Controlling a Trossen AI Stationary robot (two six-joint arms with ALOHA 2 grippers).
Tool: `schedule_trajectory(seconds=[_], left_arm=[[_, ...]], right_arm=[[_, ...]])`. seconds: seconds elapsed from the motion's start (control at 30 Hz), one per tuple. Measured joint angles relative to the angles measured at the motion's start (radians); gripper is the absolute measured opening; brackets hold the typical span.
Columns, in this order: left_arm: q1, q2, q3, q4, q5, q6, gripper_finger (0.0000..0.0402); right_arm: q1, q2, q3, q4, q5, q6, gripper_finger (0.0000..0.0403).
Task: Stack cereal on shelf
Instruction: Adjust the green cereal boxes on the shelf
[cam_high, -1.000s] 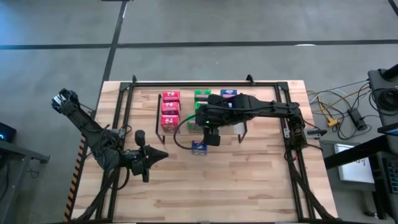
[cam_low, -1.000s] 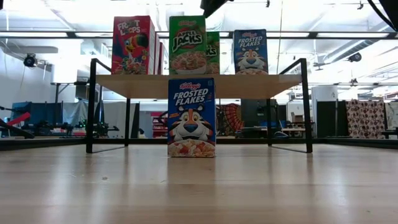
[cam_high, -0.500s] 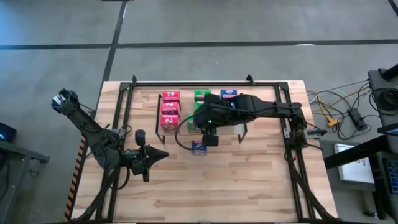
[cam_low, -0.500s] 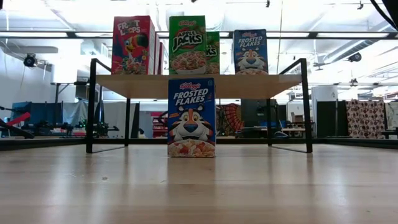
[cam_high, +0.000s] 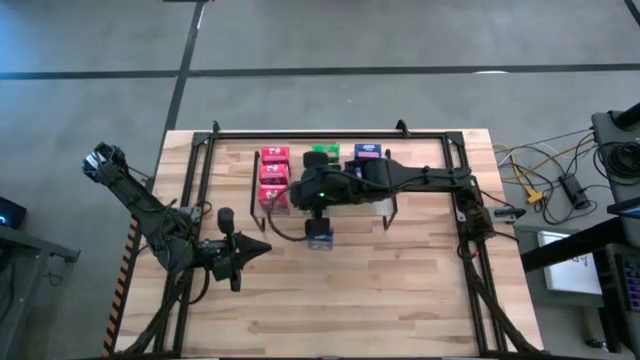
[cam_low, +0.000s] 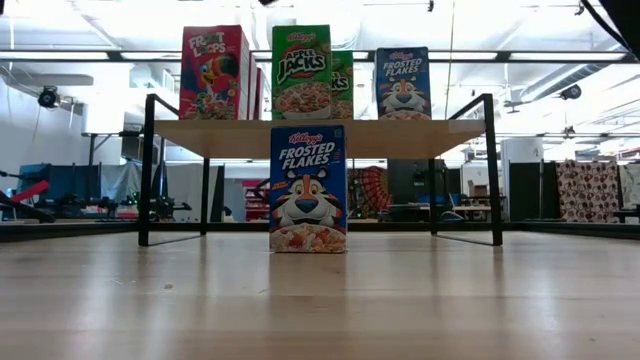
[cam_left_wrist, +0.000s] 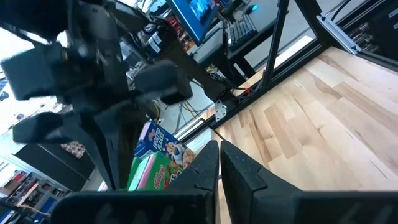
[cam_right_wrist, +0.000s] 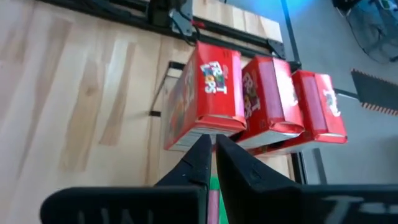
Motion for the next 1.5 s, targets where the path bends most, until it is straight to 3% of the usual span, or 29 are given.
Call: schedule_trajectory(seconds=[1.5], left_arm=[[0.0,0.0,0.0,-0.001,0.0,0.004,0.0]], right_arm=[[-0.03,0.017,0.0,-0.122,0.0,0.042,0.0013]])
